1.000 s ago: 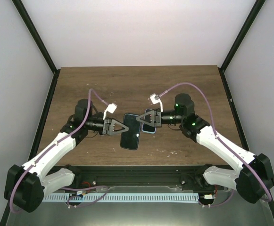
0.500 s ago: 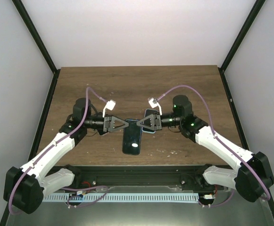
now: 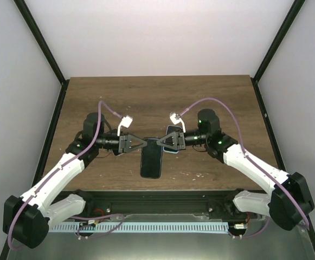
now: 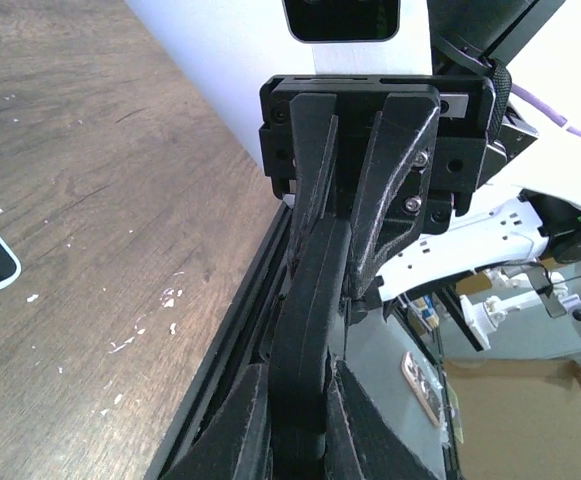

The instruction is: Put the phone into the phone case

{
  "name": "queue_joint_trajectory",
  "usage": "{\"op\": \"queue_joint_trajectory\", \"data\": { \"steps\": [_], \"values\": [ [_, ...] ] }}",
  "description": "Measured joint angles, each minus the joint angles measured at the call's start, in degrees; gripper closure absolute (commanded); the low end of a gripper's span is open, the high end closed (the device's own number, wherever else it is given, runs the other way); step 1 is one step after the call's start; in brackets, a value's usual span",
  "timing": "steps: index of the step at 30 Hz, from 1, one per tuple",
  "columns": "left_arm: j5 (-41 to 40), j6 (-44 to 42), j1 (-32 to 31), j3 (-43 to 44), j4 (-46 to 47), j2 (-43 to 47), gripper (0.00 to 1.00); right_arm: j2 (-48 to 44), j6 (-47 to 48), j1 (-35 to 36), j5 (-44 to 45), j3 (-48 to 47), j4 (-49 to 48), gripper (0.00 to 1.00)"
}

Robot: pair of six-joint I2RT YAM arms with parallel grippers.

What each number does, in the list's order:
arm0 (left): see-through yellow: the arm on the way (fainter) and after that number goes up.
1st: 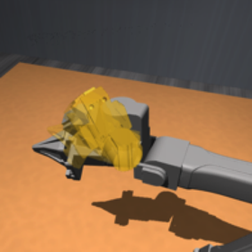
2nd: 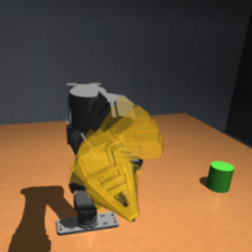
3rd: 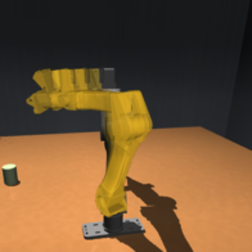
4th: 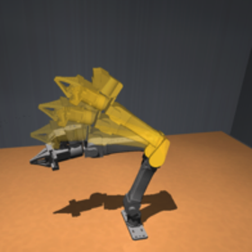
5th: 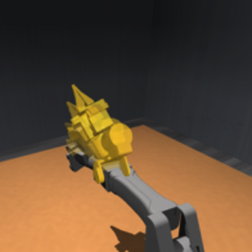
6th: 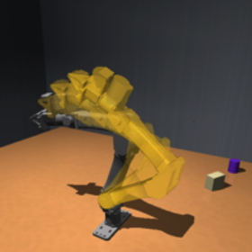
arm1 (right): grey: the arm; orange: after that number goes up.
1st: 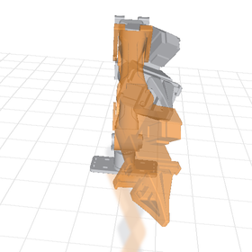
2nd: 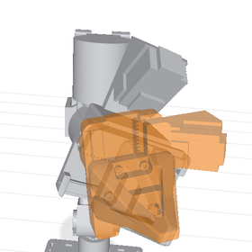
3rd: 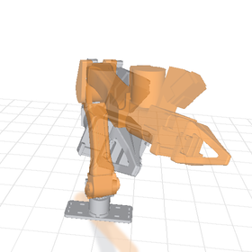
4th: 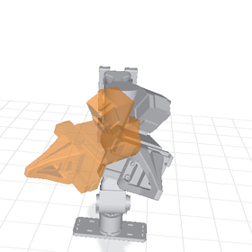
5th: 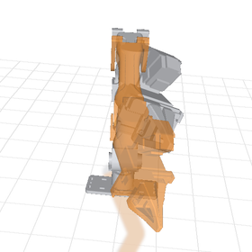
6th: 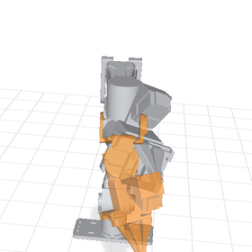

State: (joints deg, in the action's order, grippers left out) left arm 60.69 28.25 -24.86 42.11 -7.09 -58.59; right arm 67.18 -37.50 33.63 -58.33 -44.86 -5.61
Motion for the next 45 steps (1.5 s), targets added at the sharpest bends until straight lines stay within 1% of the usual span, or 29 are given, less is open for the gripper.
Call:
{"op": "queue_joint_trajectory", "data": {
  "steps": [1,2,3,5,7,10,11,17,18,20,21,23,29,34,37,39,43,45],
  "values": [
    [-0.26,-0.17,0.0,0.0,-0.39,0.17,0.78,0.15,0.0,0.0,0.0,0.0,-0.07,0.99],
    [-0.48,-0.22,0.0,0.0,-0.79,0.26,0.72,0.42,-0.04,-0.02,-0.09,0.0,-0.31,0.99],
    [-0.83,-0.39,0.0,0.02,-0.98,0.31,0.69,0.59,-0.11,0.0,-0.2,0.0,-0.5,0.99],
    [-2.34,-0.59,-0.07,0.37,-1.9,0.26,0.69,0.9,-0.85,0.07,0.11,0.04,-0.79,0.99],
    [-3.56,-0.52,0.11,1.07,-2.36,0.24,0.72,1.18,-1.2,0.04,0.07,0.13,-0.61,0.99],
    [-4.74,-0.68,0.13,1.6,-2.51,0.26,0.95,1.44,-1.68,0.04,-0.13,0.13,-0.98,0.99],
    [-5.03,-0.33,0.17,1.64,-2.58,0.2,1.0,1.44,-1.9,0.04,-0.31,0.13,-1.14,0.99],
    [-4.57,-1.07,0.33,1.64,-2.21,0.2,1.0,1.49,-2.43,-0.17,-0.81,0.15,-1.31,0.99],
    [-4.57,-1.07,0.33,1.64,-2.21,0.2,0.94,1.49,-2.43,-0.17,-0.79,0.15,-1.31,0.99],
    [-4.74,-1.07,0.33,1.64,-2.27,0.28,0.71,1.49,-2.51,-0.17,-0.7,0.17,-1.36,0.99],
    [-4.87,-1.16,0.33,1.64,-2.34,0.39,0.65,1.49,-2.62,-0.17,-0.63,0.17,-1.55,0.99],
    [-5.22,-1.03,0.11,1.7,-2.6,0.63,0.6,1.49,-3.48,-0.07,0.42,0.42,-2.25,0.99],
    [-4.7,1.07,0.13,1.73,-2.32,0.92,0.51,1.03,-8.31,0.0,2.56,2.12,-5.62,0.99],
    [-2.82,3.19,0.17,0.94,-2.08,1.11,0.48,-0.55,-13.16,-0.09,7.37,3.06,-10.47,0.99],
    [-2.32,3.3,0.17,-0.28,-2.95,1.25,0.51,-0.72,-15.34,-0.2,9.49,3.06,-13.68,0.99],
    [-1.99,3.37,0.17,-1.07,-3.34,1.25,0.57,-0.7,-16.41,-0.28,10.47,3.06,-15.28,0.99],
    [-0.37,4.66,0.17,-2.78,-3.02,1.51,0.75,-0.33,-17.46,-0.33,11.08,3.06,-16.68,0.99],
    [0.33,4.92,0.17,-2.97,-2.71,1.62,0.88,0.24,-17.68,-0.35,11.41,3.04,-16.83,0.98]
  ]
}}
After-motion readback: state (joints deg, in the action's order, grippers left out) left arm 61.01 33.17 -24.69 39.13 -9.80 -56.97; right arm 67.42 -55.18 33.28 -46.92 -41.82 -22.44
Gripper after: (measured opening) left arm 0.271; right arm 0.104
